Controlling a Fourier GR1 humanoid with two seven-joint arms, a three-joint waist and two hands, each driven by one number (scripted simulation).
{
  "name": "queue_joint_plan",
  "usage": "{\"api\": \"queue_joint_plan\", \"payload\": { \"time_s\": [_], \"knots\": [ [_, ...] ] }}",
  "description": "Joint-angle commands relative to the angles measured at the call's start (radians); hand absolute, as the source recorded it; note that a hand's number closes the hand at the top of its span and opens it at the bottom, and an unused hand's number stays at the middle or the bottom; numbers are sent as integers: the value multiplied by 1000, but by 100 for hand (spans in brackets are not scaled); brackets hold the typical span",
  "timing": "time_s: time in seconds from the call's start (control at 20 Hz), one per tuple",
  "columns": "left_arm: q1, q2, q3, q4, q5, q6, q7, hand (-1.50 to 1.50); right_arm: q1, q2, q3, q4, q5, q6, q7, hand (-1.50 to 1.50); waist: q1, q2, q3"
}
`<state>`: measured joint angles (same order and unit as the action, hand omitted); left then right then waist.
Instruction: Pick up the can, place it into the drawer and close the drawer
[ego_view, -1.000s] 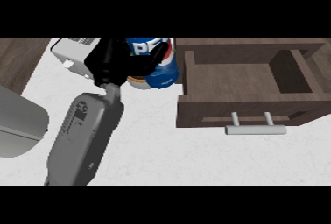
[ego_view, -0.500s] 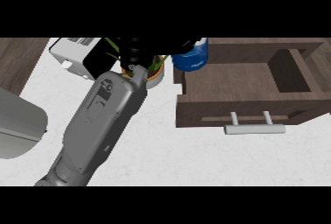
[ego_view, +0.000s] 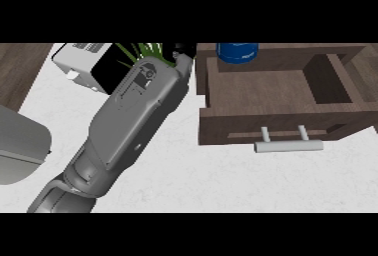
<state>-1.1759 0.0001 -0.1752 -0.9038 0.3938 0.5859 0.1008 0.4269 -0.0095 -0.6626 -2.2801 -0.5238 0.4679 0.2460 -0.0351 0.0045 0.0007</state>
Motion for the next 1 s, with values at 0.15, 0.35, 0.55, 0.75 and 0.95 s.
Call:
{"api": "queue_joint_plan", "payload": {
  "time_s": [0.15,0.35,0.55,0.75,0.95],
  "knots": [
    [-139,0,-37,162,105,25,-48,150,3,-6,-23,14,-22,37,-9,-150,-6,1,0],
    [-173,0,-93,246,184,39,-108,150,-38,-5,-13,21,6,-4,11,-150,-15,4,1],
    [-210,0,-166,285,259,84,-110,150,-31,-5,7,-93,-29,-45,87,-150,-29,4,0],
    [-223,0,-202,354,323,85,-162,150,-71,-16,19,-30,-32,-44,88,-150,-41,11,1],
    [-210,0,-271,328,402,114,-161,150,-71,-20,-14,42,-13,3,18,-150,-42,7,1]
  ]
}}
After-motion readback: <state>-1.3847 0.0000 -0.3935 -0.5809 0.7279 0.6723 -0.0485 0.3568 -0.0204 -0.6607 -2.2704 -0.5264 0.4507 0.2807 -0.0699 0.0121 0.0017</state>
